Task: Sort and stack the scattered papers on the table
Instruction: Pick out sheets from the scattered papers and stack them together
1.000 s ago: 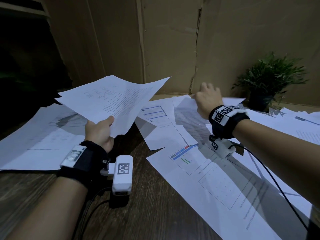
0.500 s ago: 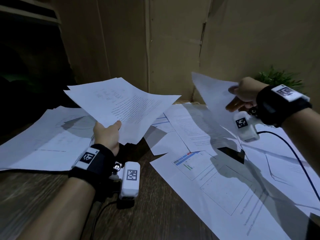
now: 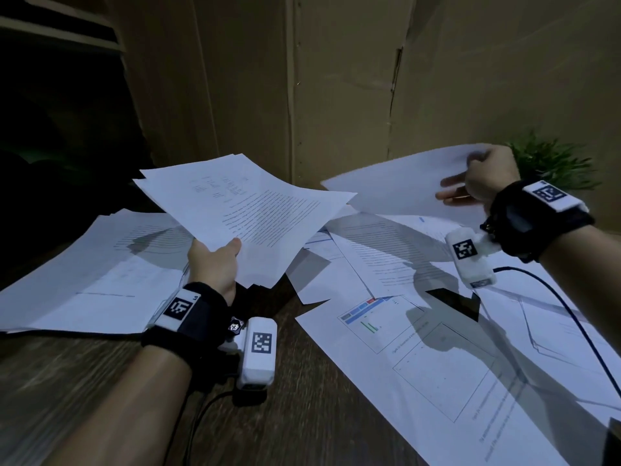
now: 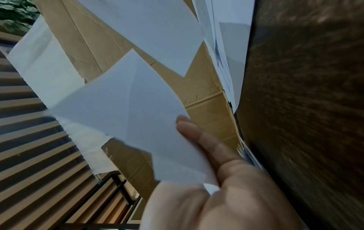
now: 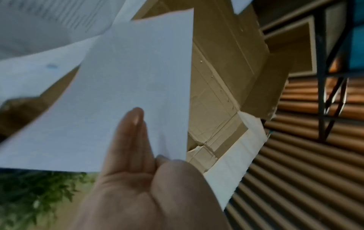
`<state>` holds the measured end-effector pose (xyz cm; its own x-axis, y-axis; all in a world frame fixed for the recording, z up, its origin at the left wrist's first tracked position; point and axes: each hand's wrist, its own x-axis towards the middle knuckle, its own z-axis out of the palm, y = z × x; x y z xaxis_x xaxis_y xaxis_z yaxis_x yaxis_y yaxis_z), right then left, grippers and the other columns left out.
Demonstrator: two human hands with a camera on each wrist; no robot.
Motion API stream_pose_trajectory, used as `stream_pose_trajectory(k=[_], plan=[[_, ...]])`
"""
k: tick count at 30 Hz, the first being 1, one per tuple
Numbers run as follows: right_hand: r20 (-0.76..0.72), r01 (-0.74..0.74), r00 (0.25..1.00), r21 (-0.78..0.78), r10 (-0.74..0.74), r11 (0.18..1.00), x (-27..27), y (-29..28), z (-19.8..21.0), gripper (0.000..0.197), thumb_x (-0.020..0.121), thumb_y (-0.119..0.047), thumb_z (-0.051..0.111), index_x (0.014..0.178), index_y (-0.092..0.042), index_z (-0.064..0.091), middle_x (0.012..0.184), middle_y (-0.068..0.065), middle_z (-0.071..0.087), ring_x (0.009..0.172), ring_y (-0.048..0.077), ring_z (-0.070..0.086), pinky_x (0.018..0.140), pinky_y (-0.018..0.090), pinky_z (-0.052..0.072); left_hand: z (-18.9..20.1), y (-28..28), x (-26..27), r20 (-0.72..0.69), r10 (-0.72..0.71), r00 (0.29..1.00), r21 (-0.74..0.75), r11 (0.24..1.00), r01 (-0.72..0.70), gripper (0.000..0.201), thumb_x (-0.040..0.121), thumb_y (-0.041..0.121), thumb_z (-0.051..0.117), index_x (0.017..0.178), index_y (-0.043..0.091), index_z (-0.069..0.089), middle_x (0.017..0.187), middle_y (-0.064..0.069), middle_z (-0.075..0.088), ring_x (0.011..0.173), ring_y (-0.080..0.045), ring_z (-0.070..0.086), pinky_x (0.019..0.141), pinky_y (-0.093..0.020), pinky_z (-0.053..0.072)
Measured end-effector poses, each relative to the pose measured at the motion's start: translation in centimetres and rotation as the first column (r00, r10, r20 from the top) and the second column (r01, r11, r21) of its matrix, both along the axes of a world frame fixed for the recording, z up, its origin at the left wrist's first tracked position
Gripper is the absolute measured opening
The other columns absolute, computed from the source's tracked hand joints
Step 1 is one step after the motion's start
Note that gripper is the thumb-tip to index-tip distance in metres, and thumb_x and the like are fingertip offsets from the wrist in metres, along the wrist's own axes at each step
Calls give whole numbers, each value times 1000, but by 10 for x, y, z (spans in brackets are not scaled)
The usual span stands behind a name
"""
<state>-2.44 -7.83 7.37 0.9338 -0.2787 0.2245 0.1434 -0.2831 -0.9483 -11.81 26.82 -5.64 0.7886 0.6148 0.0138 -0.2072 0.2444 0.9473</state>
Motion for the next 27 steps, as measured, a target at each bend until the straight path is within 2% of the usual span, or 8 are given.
stream_pose_trajectory(k=[4,7,12,15,18,22,25,27], plan=[[260,-31,954,-403,147,915,3,-7,1,48,90,12,30,100,-11,70,109,13,69,100,30,70,84,45,60,0,-1,-1,23,-19,1000,19,1000,19,43,92,1,61,133,13,55,120,-4,67,109,-25,65,94,-48,53],[233,-136,925,-535,300,834,-3,-7,7,47,83,10,40,92,-19,75,110,5,72,111,22,65,97,38,53,1,-2,-2,28,-25,999,29,999,24,41,92,1,61,131,13,56,119,-4,67,108,-26,65,95,-51,52],[296,-325,865,-284,405,902,-20,0,35,33,97,-22,47,109,-10,75,115,1,74,110,13,66,94,29,48,1,-3,-2,50,0,999,67,998,-3,41,93,0,60,131,13,55,119,-3,67,110,-26,64,98,-51,51],[496,-104,786,-484,370,869,-39,9,66,18,89,-13,69,106,-11,74,104,6,73,81,-8,63,80,12,46,2,-2,-4,36,48,998,76,996,-50,40,93,-2,58,131,11,56,119,-5,65,108,-26,63,99,-47,50],[296,-214,784,-696,546,685,-75,21,101,16,90,-5,67,100,-15,75,99,1,68,79,0,60,72,5,44,2,3,-3,2,93,996,75,993,-92,31,93,-3,56,120,12,61,107,-2,67,103,-27,64,95,-45,52],[15,-763,508,-455,861,458,-112,40,118,25,87,-7,54,85,-22,74,86,1,72,74,15,67,69,20,57,6,0,-8,44,50,998,110,992,-55,28,94,-2,53,115,14,63,95,7,67,100,-24,65,86,-32,50],[77,-877,402,-254,913,407,-97,54,105,34,86,-7,47,77,-27,74,77,-8,71,66,7,68,63,19,56,12,-6,-9,74,-120,990,101,988,112,26,96,0,55,118,11,63,103,-2,72,93,-23,70,82,-37,56],[2,-908,386,-176,923,380,-72,59,91,24,85,-8,58,82,-25,75,78,-6,72,67,8,68,62,22,58,15,-9,-12,88,-218,972,39,976,215,15,97,2,52,103,6,65,85,-6,72,75,-18,70,68,-28,56]])
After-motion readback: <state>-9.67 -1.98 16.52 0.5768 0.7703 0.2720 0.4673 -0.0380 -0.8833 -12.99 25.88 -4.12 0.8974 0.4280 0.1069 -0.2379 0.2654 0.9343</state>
